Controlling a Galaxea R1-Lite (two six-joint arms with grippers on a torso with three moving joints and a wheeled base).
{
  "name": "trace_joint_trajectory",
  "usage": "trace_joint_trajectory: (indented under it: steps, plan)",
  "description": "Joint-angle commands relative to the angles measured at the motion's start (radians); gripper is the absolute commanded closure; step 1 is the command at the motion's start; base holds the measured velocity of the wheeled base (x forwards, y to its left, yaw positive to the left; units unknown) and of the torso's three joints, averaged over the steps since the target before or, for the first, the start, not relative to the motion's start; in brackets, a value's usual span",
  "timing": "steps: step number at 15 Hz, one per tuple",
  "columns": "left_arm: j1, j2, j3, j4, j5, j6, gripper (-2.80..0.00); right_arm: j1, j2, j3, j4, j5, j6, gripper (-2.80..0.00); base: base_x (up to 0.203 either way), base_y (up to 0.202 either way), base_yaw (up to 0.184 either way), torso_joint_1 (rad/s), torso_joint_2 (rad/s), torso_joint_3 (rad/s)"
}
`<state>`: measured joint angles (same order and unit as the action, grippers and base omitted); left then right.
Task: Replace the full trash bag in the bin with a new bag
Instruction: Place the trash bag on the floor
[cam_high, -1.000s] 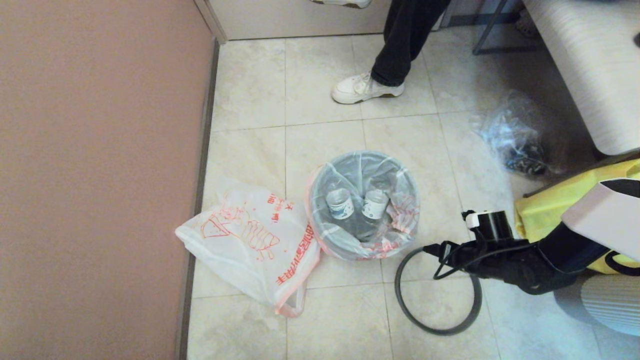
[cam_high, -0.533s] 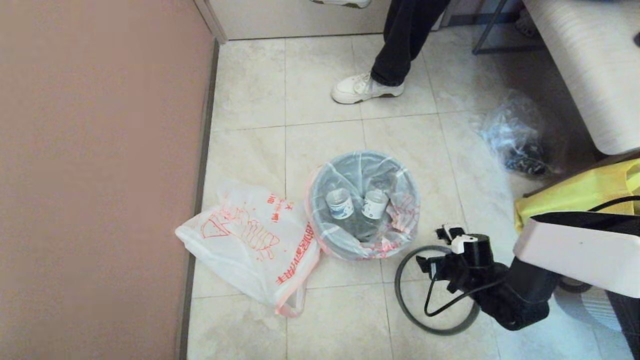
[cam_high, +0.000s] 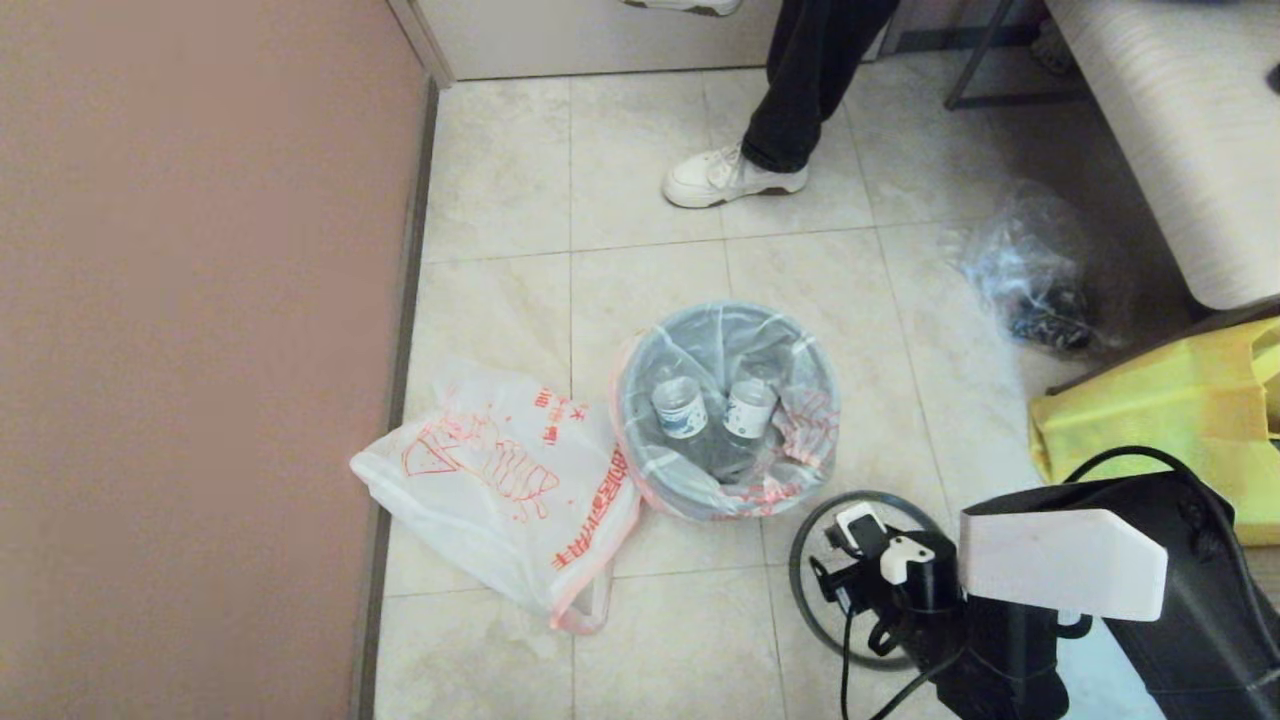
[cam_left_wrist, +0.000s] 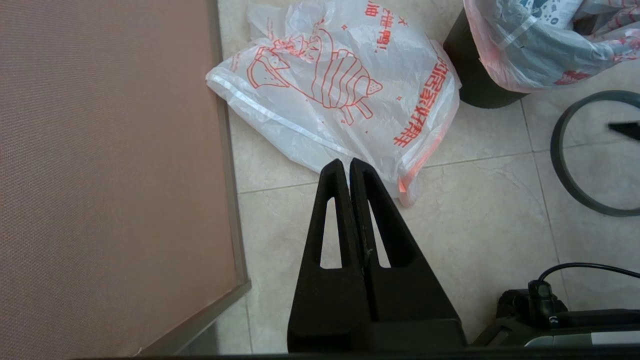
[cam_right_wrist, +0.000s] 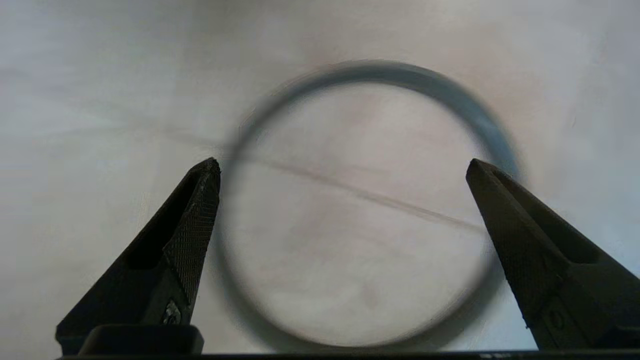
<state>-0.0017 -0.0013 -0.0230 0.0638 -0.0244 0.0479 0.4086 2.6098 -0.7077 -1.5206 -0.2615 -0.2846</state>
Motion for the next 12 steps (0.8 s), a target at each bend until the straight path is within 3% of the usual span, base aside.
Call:
trace_joint_trajectory:
  steps: [1, 6, 12]
  plan:
    - [0.000, 0.001, 0.000, 0.001, 0.000, 0.000, 0.00, 0.052, 0.008, 0.003, -0.009, 0.007, -0.009, -2.80, 0.000, 0.000, 0.000, 0.000, 0.00, 0.000]
    - [0.000, 0.001, 0.000, 0.001, 0.000, 0.000, 0.00, 0.054, -0.065, -0.105, -0.009, 0.064, -0.009, -2.80, 0.000, 0.000, 0.000, 0.000, 0.00, 0.000]
    - [0.000, 0.001, 0.000, 0.001, 0.000, 0.000, 0.00, 0.065, -0.018, -0.248, -0.009, 0.084, -0.029, -2.80, 0.000, 0.000, 0.000, 0.000, 0.00, 0.000]
